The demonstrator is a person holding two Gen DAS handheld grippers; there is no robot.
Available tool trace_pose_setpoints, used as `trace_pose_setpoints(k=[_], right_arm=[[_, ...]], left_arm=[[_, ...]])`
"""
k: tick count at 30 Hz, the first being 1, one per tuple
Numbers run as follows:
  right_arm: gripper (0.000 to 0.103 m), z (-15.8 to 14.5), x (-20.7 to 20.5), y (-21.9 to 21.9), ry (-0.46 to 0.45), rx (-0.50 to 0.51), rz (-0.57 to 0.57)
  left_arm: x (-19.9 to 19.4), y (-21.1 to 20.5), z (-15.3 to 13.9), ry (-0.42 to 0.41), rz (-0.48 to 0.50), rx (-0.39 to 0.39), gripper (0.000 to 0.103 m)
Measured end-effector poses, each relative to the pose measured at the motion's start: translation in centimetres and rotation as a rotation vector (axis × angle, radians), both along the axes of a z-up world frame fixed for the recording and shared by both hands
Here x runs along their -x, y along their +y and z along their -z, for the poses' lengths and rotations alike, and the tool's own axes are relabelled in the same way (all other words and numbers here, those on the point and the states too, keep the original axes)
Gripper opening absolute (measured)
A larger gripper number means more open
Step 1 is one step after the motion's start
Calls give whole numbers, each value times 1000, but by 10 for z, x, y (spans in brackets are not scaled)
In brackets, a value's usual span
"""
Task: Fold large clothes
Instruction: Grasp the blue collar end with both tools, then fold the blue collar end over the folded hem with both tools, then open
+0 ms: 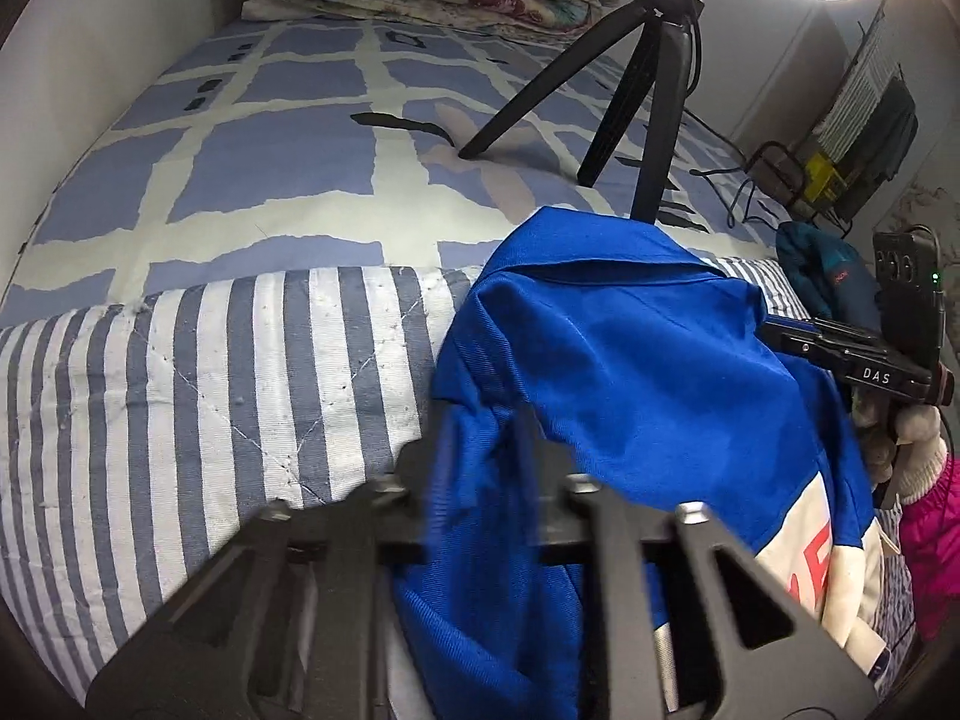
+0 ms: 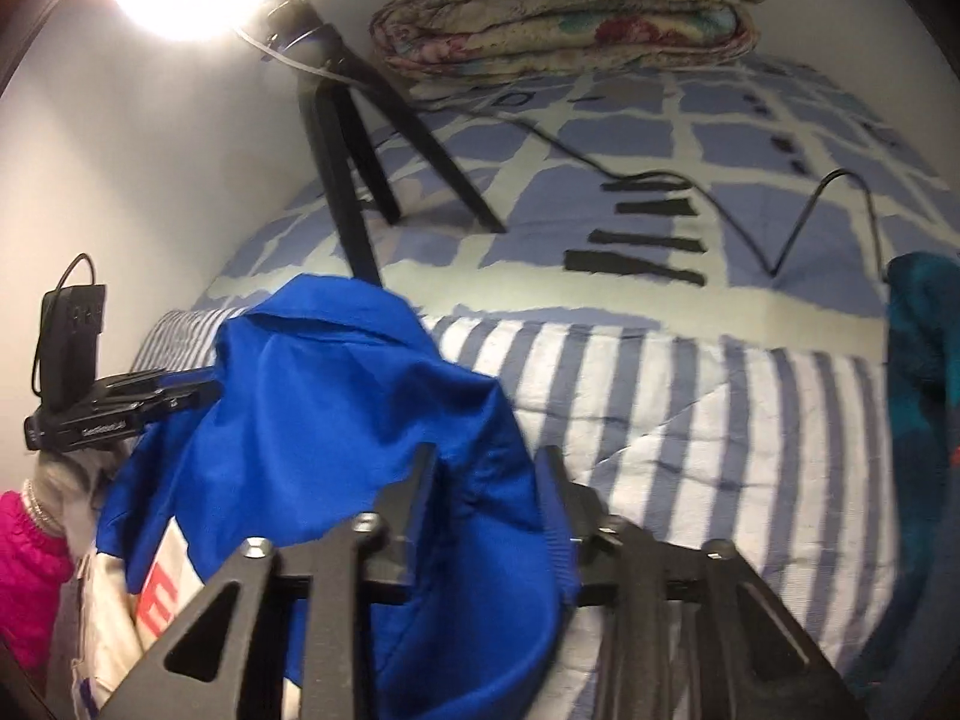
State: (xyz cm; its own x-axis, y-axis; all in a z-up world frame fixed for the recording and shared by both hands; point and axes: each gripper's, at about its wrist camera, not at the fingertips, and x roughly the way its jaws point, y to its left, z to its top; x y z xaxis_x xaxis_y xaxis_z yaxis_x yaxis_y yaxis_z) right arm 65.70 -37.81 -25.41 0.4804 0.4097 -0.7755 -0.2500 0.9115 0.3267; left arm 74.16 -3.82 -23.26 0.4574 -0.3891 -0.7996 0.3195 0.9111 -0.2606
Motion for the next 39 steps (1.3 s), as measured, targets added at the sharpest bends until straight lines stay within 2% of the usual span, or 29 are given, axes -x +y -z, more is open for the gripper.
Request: trace_pose_setpoints(k=[1, 4, 6, 10, 18, 22, 28, 33, 39], right_arm=[[18, 0, 1, 3, -9, 7, -5], [6, -2, 2, 7, -22, 21, -4], [3, -6, 5, 10, -36, 38, 8], [1, -21, 14, 11, -81, 66, 33], [0, -77, 49, 6, -177, 22, 59], [0, -104, 78, 9, -216, 6, 59], [0, -146, 141, 28, -254, 39, 14], [0, -179, 210, 38, -264, 44, -2], [0, -202, 293, 44, -244, 65, -2]], left_arm=[[1, 0, -1, -6, -1, -4, 6], [6, 2, -6, -30, -16, 0, 2], [10, 2, -11, -54, -25, 6, 2], [20, 1, -24, -103, -32, 7, 0], [58, 1, -66, -175, -27, 64, 0], [95, 2, -89, -210, -19, 93, 0], [161, 1, -122, -259, -2, 51, 0], [234, 9, -151, -268, -4, 56, 0], [315, 10, -179, -299, 7, 66, 0]])
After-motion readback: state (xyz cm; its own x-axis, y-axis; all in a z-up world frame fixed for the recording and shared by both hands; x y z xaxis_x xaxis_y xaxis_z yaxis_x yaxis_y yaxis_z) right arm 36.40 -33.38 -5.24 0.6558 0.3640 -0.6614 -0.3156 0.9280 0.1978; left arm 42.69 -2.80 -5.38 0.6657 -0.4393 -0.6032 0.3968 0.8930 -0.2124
